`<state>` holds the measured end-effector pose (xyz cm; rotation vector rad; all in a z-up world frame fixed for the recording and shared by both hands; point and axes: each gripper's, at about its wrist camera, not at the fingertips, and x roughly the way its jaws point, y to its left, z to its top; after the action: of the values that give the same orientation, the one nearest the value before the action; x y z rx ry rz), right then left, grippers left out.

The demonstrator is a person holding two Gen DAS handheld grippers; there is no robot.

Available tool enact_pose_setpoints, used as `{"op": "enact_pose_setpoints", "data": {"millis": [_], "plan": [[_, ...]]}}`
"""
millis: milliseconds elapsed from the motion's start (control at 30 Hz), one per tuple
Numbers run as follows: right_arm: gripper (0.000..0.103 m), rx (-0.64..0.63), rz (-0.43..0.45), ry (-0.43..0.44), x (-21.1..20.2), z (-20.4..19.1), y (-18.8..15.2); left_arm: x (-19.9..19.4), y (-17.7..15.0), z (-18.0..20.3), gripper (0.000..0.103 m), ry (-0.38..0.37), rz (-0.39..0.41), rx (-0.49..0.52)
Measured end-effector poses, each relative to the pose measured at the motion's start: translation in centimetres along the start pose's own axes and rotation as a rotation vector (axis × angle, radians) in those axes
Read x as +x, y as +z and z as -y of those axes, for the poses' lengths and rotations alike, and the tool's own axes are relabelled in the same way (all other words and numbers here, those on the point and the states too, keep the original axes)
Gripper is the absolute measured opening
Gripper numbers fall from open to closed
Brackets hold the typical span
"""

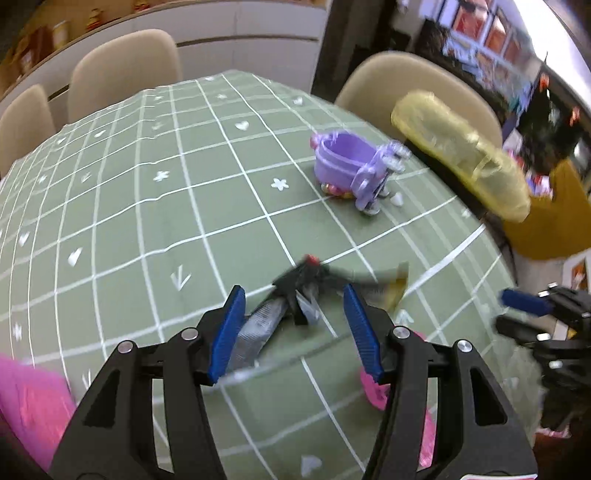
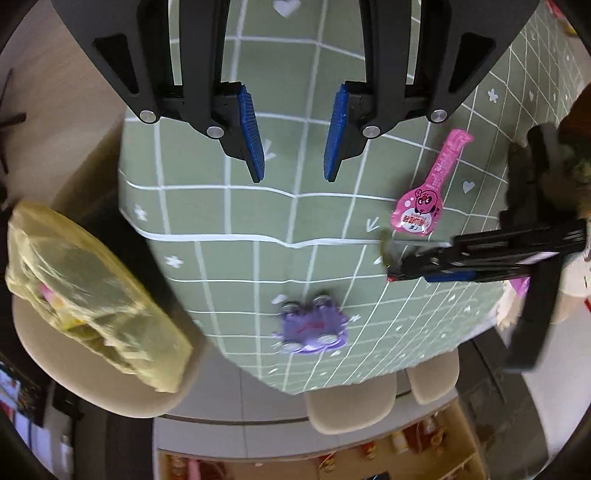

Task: Collect trash
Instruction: 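Grasp the black wrapper with the left tool while the right tool grasps the pink lollipop wrapper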

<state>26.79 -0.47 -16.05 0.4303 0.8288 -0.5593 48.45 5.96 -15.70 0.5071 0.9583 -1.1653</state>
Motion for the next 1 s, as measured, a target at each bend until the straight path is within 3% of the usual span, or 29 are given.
{"op": "enact_pose_setpoints", "data": {"millis": [67,100,133,233,367,567,833,1000], "plan": [[0.037,0.017,-0.007,0.017,0.0,0.1,-0.4,0.5,0.3,0.3,0.052,0.011,-0.003,0.031],[0.038,0.026,-0.007,0.023,0.0,0.1,-0.6,0.6,0.4,0.5,0.046,0.014,-0.006,0.039],[0.038,0.038,-0.007,0.034,0.1,0.0,-0.6,0.7,0.6,0.5,0.035,0.013,-0.006,0.042],[0.038,0.071,-0.006,0.086,0.3,-1.2,-0.3,0.6,0.7,0.2,0.025,-0.011,-0.002,0.007],[0.039,0.057,-0.014,0.141,0.9,-4.7,0.3,-1.4,0.6,-0.7,0.024,-0.009,0.059,-0.063],[0.047,0.018,-0.036,0.142,2.5,-8.6,0.1,-5.6,-0.1,-1.9,0.024,0.01,0.143,-0.148],[0.047,-0.085,-0.026,-0.013,5.3,-11.5,1.2,-7.3,-1.6,-3.8,0.024,-0.003,0.153,-0.203],[0.046,-0.117,-0.038,-0.042,5.1,-11.5,1.8,-7.5,-2.4,-4.6,0.024,-0.025,0.152,-0.22]]}}
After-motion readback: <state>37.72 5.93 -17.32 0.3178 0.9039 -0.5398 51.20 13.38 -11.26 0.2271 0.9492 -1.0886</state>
